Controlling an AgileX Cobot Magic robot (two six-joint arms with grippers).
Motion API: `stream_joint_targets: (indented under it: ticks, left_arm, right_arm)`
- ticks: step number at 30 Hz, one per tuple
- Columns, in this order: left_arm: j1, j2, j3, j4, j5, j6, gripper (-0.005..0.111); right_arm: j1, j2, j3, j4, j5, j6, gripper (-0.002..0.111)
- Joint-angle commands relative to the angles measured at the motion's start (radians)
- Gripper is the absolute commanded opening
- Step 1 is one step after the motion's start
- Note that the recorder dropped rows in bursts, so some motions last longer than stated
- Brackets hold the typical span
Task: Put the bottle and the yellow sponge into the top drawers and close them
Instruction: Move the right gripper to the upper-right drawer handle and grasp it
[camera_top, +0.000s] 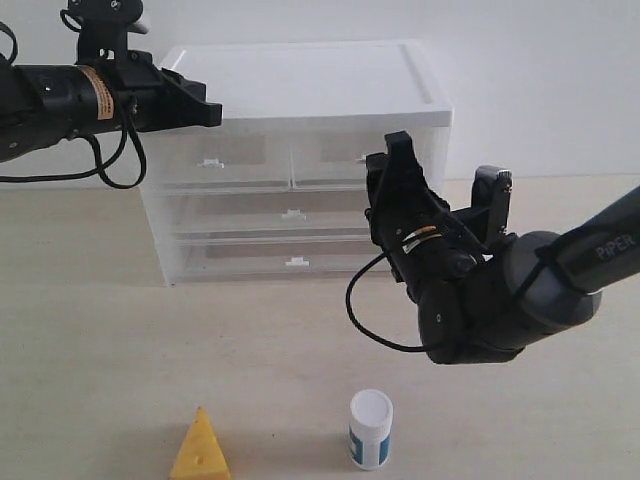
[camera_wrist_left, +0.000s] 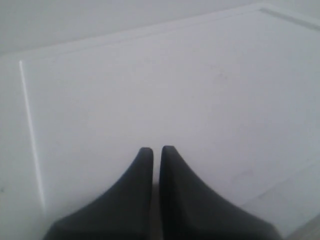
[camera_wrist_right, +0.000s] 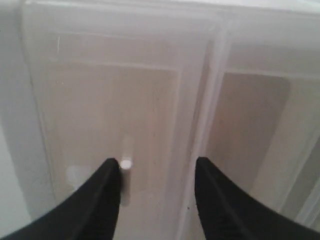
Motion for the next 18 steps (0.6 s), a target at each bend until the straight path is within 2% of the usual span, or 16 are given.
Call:
stream_joint_targets:
  ticks: [1,8,18]
  left_arm:
    - [-0.005,0.016,0.006,0.006,0.039,-0.002,0.004]
    - [-0.005,0.016,0.006,0.006,0.039,-0.002,0.004]
    - [-0.005,0.016,0.006,0.039,0.039,-0.002,0.004]
  right_arm:
    - [-0.001,0.006,-0.044,0.022,0.011,-0.002,0.045]
    - [-0.001,0.006,-0.111,0.098,0.063,-0.09,0.044]
    - [-0.001,0.002,-0.097,0.08,-0.002,-0.093,0.044]
